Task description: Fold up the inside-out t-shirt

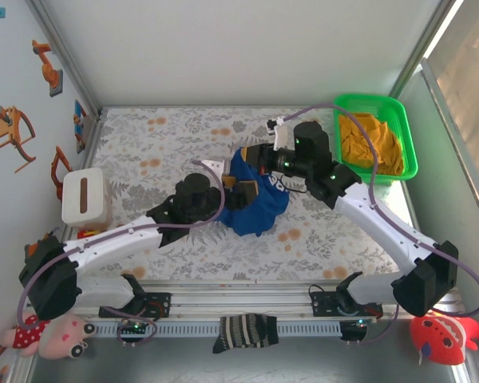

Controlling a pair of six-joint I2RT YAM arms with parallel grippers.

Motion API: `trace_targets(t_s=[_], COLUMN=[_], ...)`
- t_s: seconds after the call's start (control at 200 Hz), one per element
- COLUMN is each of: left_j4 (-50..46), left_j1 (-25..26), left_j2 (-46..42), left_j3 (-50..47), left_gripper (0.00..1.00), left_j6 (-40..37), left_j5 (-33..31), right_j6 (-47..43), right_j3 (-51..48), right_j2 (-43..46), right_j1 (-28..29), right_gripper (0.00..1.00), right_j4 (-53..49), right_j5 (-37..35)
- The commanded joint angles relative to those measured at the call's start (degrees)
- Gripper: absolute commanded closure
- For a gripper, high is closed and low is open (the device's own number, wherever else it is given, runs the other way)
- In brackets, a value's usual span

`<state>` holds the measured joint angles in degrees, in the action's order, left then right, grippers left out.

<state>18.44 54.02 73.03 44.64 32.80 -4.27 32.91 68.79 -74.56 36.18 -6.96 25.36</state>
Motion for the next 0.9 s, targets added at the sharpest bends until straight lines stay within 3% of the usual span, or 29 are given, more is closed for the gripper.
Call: trace_targets(t_s=[0.0, 0.04, 0.11, 0.195, 0.28, 0.416, 0.486, 0.561, 0.676, 0.896], left_j4=[2.9, 2.26, 0.37, -0.43, 1.12, 5.73, 8.17, 8.9, 7.76, 7.16], left_j1=[0.47, 0.41, 0.18, -1.16, -4.29, -9.78, -12.46, -13.96, -14.55, -14.76], left_j2=[1.47, 1.95, 2.01, 0.71, -1.42, -4.54, -5.35, -6.17, -6.99, -8.1], left_j3=[3.12, 3.46, 4.09, 3.08, 0.55, -3.54, -4.77, -5.26, -5.0, -4.9], left_gripper=[0.17, 0.2, 0.34, 0.71, 1.0, 1.0, 1.0, 1.0, 1.0, 1.0], left_j6=[0.34, 1.09, 0.93, 0.65, 1.03, 2.28, 3.03, 3.59, 3.48, 3.85], left_j5=[-10.15, -12.94, -16.3, -15.59, -9.18, 3.22, 10.18, 14.25, 16.59, 16.78], right_j6=[1.43, 1.55, 1.59, 1.7, 2.86, 4.18, 3.86, 3.1, 2.43, 3.91], right_j3=[-0.95, -1.09, -1.06, -0.34, 0.74, 3.81, 5.56, 5.55, 1.03, -10.86], right_j2=[-0.15, -0.31, -0.27, -0.95, -2.52, -6.38, -8.68, -9.41, -6.73, 1.02], right_j1=[0.22, 0.29, 0.2, 0.03, -0.79, -2.08, -3.08, -4.05, -4.15, -1.44], right_gripper=[1.0, 1.0, 1.0, 1.0, 1.0, 1.0, 0.69, 0.57, 0.55, 0.61], right_j4=[2.38, 2.31, 2.05, 1.16, 1.37, 2.48, 2.48, 2.57, 3.83, 6.61], right_j5=[-0.92, -1.13, -2.22, -4.32, -5.19, -4.35, -2.83, -1.43, -1.11, -4.1])
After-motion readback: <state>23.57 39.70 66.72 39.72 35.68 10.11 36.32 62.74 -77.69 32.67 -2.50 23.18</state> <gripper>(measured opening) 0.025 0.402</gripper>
